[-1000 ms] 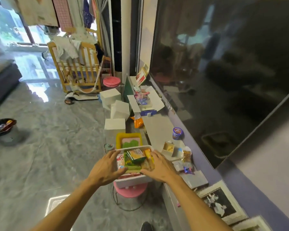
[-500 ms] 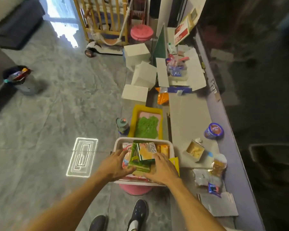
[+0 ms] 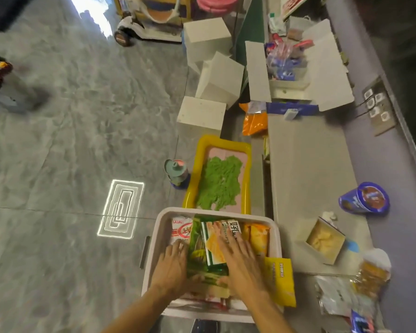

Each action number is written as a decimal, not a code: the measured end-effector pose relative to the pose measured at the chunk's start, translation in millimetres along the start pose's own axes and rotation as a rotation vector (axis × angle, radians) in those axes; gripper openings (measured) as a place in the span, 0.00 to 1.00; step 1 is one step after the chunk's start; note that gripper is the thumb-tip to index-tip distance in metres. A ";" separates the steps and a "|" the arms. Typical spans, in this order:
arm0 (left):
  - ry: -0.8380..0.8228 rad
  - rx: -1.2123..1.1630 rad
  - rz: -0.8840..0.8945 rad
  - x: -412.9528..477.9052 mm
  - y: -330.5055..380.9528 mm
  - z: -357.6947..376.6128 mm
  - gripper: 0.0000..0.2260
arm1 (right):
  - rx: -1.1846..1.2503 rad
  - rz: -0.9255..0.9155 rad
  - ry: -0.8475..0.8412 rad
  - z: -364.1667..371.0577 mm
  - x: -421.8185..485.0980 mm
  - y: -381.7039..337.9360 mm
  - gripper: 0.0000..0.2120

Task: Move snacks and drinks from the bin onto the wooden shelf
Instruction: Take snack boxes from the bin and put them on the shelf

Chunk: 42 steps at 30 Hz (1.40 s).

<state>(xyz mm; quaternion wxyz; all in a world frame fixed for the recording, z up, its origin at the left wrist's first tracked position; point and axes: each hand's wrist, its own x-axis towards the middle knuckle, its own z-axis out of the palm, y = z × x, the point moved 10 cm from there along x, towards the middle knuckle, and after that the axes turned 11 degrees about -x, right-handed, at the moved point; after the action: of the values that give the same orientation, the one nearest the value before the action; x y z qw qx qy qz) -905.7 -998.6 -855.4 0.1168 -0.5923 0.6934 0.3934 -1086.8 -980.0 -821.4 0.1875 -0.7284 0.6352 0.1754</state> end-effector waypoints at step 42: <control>-0.549 -0.652 0.886 -337.2 386.7 -252.0 0.29 | -0.027 0.994 0.748 -333.0 -562.7 -16.1 0.47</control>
<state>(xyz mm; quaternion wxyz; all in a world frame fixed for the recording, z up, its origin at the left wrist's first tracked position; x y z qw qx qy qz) -1090.8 -929.3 -319.0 -0.0709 -0.1299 0.6623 0.7345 -1139.1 -659.5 -253.6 -0.1612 -0.3602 0.9187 -0.0174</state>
